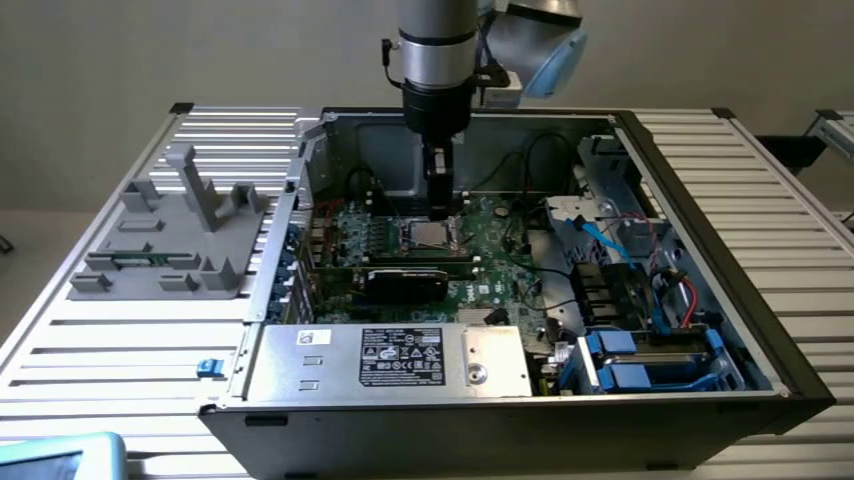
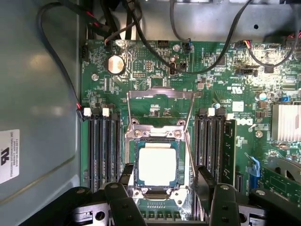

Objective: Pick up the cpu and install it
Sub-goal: 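Place the cpu into insertion slot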

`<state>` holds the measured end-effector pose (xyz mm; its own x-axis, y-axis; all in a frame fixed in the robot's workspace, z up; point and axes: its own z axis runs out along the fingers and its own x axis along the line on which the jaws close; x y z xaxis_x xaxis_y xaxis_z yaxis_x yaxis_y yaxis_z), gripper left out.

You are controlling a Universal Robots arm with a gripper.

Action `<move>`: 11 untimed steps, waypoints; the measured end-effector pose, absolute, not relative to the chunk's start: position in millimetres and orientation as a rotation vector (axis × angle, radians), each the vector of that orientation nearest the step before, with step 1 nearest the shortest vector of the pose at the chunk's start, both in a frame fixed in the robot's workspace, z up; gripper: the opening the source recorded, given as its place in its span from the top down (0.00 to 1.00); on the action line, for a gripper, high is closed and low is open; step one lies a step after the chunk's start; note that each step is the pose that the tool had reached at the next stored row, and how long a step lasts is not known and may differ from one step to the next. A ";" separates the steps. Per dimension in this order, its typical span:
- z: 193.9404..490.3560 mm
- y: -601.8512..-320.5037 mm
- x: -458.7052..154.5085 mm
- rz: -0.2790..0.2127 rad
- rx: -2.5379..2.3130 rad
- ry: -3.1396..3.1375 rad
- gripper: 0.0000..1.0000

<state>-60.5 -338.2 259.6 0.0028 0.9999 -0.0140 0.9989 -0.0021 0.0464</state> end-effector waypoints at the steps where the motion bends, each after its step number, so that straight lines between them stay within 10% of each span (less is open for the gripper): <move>1: 263.5 -338.5 -59.0 0.036 2.194 2.188 0.36; 11: 275.4 -339.7 -46.8 0.039 2.200 2.194 0.36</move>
